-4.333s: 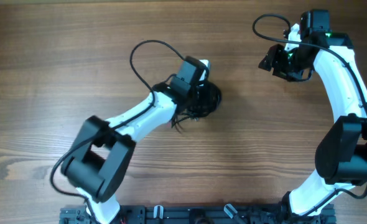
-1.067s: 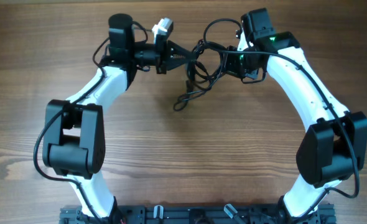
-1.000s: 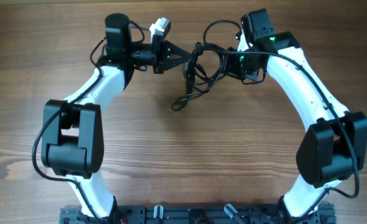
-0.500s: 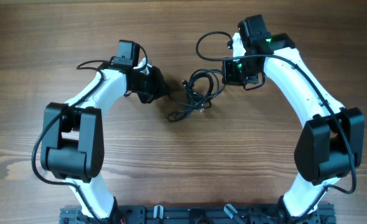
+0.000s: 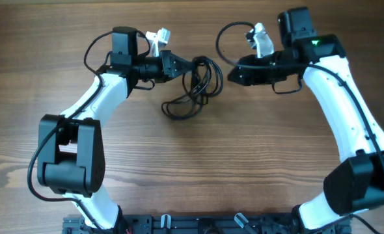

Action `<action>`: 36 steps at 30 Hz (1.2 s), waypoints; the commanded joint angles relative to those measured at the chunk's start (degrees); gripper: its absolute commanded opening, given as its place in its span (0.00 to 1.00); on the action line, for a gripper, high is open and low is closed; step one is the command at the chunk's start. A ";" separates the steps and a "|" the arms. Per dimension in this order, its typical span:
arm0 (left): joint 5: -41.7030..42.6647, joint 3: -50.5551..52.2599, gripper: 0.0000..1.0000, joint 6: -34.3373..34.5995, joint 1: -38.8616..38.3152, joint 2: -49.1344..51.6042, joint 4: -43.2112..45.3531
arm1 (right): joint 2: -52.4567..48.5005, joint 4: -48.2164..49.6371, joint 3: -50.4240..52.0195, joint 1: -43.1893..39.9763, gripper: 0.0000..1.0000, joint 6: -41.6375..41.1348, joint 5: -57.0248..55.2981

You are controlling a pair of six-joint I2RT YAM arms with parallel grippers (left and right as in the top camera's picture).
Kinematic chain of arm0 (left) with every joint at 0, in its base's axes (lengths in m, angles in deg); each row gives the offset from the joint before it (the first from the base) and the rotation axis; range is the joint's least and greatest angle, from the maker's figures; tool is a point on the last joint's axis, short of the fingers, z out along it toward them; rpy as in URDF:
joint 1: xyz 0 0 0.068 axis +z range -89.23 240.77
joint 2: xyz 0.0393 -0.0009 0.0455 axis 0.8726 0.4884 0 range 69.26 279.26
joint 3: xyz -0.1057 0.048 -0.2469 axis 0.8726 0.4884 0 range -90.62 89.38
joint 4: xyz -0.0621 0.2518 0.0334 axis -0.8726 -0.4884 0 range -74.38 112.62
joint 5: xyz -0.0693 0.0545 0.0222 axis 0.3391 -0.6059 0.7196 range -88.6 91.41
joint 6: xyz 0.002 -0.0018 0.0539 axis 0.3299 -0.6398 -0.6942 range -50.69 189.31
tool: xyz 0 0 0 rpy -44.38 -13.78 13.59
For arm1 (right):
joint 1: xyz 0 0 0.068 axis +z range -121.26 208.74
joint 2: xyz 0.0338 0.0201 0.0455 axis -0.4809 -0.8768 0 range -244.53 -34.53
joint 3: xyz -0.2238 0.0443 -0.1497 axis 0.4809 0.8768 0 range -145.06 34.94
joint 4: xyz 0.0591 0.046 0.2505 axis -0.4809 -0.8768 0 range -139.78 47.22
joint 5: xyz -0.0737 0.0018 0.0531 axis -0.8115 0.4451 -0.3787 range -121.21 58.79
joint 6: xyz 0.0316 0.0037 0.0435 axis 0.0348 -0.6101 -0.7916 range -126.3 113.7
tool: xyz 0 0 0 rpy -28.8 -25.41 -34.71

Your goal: Untangle cables

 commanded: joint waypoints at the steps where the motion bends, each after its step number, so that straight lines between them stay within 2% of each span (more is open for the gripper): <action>1: 5.25 -0.22 0.04 -1.22 0.11 -1.70 2.27 | 0.37 1.88 -0.72 3.52 0.48 -5.20 -4.20; 3: -0.33 -0.22 0.04 -1.16 0.09 -1.70 -2.93 | 0.37 4.79 0.48 6.56 0.45 -17.33 -12.37; 5: -9.62 -0.22 0.04 2.84 0.04 -1.68 -9.38 | -0.13 7.26 1.79 9.90 0.44 -24.30 -16.50; 6: -13.60 -0.22 0.04 5.33 0.04 -1.68 -11.82 | -0.50 8.66 2.10 11.52 0.44 -26.08 -16.55; 8: -15.65 -0.22 0.04 8.76 0.04 -1.68 -13.00 | -1.66 10.51 2.25 14.64 0.43 -29.53 -16.59; 10: -16.41 -0.22 0.04 11.19 0.04 -1.68 -13.05 | -3.10 10.54 2.36 16.17 0.34 -33.03 -16.63; 11: -17.20 -0.22 0.04 11.28 0.04 -1.68 -13.03 | -3.87 10.54 2.49 16.74 0.33 -34.16 -16.57; 14: -24.22 -0.22 0.04 11.26 0.04 -1.60 -16.92 | -6.38 10.60 2.58 18.25 0.34 -34.88 -16.55; 15: -25.90 -0.22 0.04 11.28 0.04 -1.57 -18.97 | -7.23 10.99 2.60 18.36 0.38 -35.12 -16.13; 18: -25.55 -0.22 0.04 11.30 0.04 -1.60 -19.43 | -8.28 13.16 2.60 18.36 0.42 -35.39 -13.75; 22: -23.39 -0.22 0.04 12.79 -0.07 -1.60 -19.08 | -8.90 14.88 2.60 18.40 0.41 -36.52 -12.22; 25: -17.97 -0.22 0.04 15.80 -0.07 -1.60 -16.17 | -8.92 16.15 2.60 19.10 0.38 -38.80 -12.26; 28: -5.03 -0.22 0.04 19.06 0.11 -1.60 -8.31 | -8.92 17.62 2.60 20.31 0.38 -39.30 -12.26; 30: -0.55 -0.22 0.04 19.82 0.11 -1.60 -4.15 | -8.92 17.79 2.60 20.26 0.37 -39.19 -12.22; 31: 0.79 -0.22 0.04 21.35 0.11 -1.60 -0.92 | -8.92 17.88 2.60 20.24 0.33 -39.15 -12.22; 36: 1.46 -0.22 0.04 23.28 0.04 -1.60 -0.85 | -8.92 19.69 2.60 20.22 0.33 -39.12 -13.66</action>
